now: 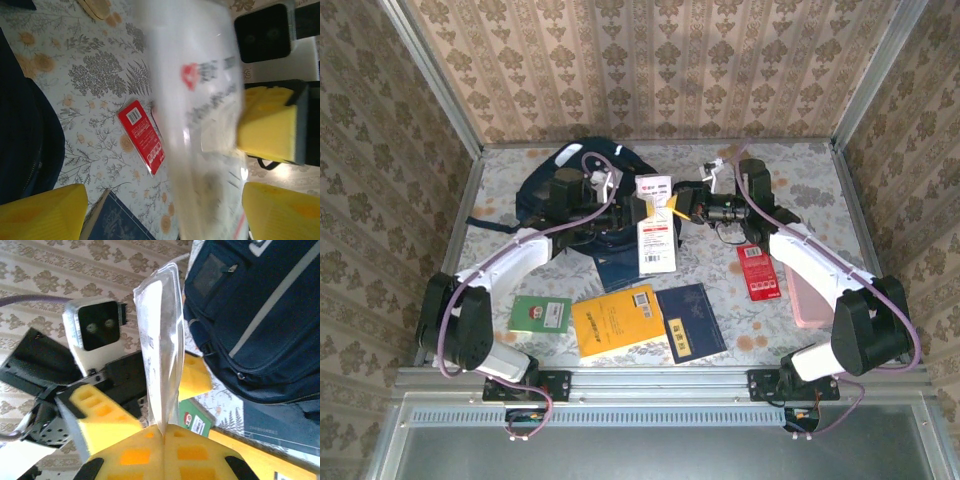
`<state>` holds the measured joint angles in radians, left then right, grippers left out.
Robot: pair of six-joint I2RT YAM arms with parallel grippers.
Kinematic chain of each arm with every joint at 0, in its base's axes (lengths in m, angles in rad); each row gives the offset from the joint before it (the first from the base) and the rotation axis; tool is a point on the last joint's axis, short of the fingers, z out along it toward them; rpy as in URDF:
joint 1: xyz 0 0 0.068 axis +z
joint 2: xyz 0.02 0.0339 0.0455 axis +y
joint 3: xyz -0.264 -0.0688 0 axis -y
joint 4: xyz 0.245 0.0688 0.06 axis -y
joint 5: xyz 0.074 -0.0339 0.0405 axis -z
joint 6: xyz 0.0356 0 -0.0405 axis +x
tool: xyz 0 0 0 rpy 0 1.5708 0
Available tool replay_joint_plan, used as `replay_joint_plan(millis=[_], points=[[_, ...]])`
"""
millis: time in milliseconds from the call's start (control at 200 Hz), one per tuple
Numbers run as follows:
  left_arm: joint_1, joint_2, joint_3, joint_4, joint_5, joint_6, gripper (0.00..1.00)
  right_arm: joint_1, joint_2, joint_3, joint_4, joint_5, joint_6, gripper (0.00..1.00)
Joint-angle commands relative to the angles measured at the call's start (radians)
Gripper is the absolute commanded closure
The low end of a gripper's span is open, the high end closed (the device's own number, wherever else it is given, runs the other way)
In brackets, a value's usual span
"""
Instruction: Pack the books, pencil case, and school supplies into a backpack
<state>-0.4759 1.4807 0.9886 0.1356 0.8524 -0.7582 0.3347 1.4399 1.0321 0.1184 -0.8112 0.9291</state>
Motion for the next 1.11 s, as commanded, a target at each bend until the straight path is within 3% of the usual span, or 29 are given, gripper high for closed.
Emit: replay_joint_plan(millis=[0, 60, 200, 385, 455, 565, 640, 945, 1100], points=[[0.005, 0.005, -0.022, 0.119, 0.057, -0.062, 0.25, 0.012, 0.003, 0.002, 0.061, -0.039, 0.039, 1.0], [0.005, 0.009, -0.035, 0.189, 0.076, -0.11, 0.35, 0.019, 0.007, 0.002, 0.061, -0.036, 0.04, 1.0], [0.003, 0.022, -0.058, 0.365, 0.11, -0.226, 0.71, 0.029, 0.001, -0.001, 0.048, -0.006, 0.038, 0.99], [0.008, 0.019, -0.105, 0.561, 0.103, -0.351, 1.0, 0.029, -0.043, -0.011, -0.017, 0.085, 0.01, 0.87], [0.013, 0.018, -0.132, 0.651, 0.081, -0.42, 1.0, 0.029, -0.082, -0.027, -0.015, 0.115, 0.018, 0.83], [0.045, 0.008, -0.181, 0.792, 0.005, -0.527, 1.0, 0.032, -0.138, -0.076, -0.001, 0.19, 0.043, 0.38], [0.047, 0.003, -0.204, 0.864, -0.055, -0.589, 1.0, 0.035, -0.187, -0.147, 0.073, 0.241, 0.106, 0.25], [0.029, -0.056, -0.218, 0.9, -0.275, -0.681, 0.96, 0.121, -0.276, -0.369, 0.429, 0.387, 0.315, 0.14], [0.026, -0.071, -0.22, 0.88, -0.345, -0.686, 0.96, 0.188, -0.252, -0.394, 0.565, 0.465, 0.334, 0.18]])
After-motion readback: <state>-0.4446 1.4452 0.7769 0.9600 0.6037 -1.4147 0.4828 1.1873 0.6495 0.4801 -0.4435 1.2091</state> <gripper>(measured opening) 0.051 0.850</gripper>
